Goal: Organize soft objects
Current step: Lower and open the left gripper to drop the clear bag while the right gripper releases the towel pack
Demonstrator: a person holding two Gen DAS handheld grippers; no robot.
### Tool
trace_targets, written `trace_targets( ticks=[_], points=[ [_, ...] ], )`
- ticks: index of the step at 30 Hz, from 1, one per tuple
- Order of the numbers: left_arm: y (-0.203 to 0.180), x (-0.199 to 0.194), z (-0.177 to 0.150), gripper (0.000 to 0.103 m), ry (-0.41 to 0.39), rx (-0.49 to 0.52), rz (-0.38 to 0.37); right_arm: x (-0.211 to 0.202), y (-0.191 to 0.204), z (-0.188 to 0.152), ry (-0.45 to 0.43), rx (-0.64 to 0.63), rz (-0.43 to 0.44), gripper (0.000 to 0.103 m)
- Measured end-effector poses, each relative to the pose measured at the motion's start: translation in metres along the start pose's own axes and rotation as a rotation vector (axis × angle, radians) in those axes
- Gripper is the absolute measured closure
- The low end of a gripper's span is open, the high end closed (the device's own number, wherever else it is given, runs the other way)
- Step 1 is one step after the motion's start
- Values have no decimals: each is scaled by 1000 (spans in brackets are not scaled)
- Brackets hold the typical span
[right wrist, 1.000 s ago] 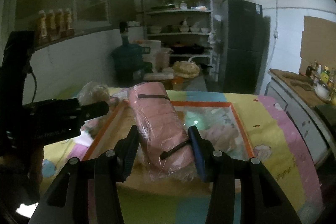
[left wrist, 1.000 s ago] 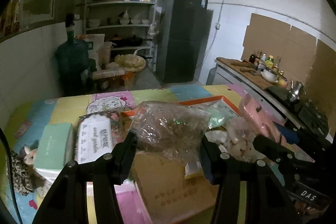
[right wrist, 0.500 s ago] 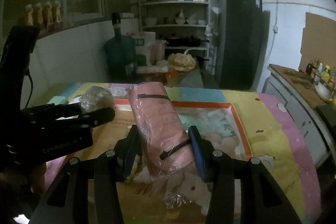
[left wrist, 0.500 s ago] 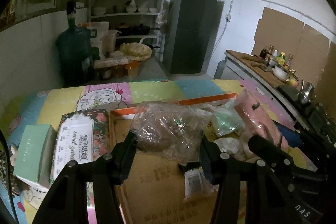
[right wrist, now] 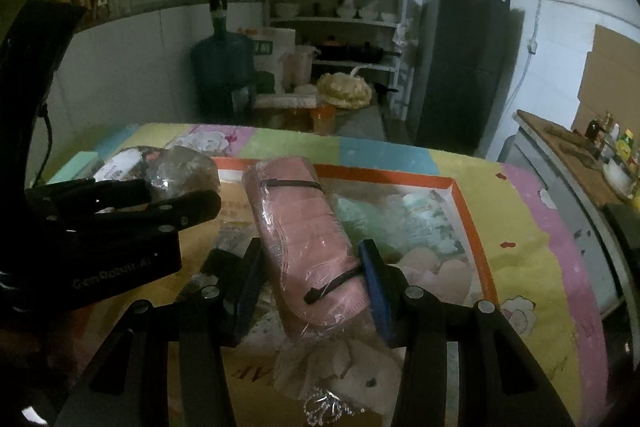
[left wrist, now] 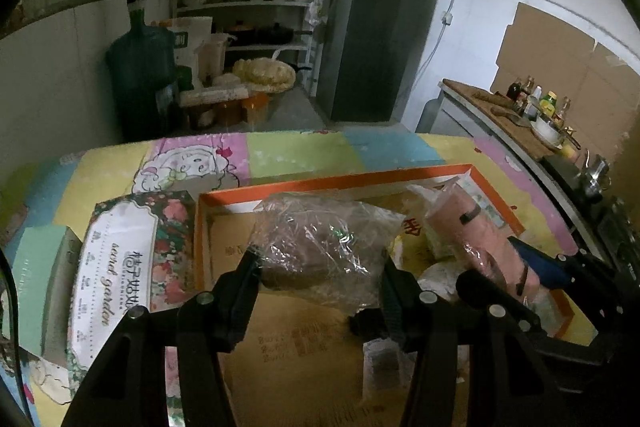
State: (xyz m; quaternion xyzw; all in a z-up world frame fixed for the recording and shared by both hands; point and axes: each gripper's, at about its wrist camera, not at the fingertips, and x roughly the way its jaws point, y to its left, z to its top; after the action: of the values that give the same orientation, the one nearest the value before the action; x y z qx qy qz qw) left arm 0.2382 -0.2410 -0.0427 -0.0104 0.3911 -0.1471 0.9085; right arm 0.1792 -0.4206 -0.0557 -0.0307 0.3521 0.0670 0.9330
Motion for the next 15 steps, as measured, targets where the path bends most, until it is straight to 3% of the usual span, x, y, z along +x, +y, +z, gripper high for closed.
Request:
trace_targets(
  ticks=[15],
  points=[
    [0,18,-1,49,51,-2,-2,23,-2,-1,52,-7,-2,54]
  ],
)
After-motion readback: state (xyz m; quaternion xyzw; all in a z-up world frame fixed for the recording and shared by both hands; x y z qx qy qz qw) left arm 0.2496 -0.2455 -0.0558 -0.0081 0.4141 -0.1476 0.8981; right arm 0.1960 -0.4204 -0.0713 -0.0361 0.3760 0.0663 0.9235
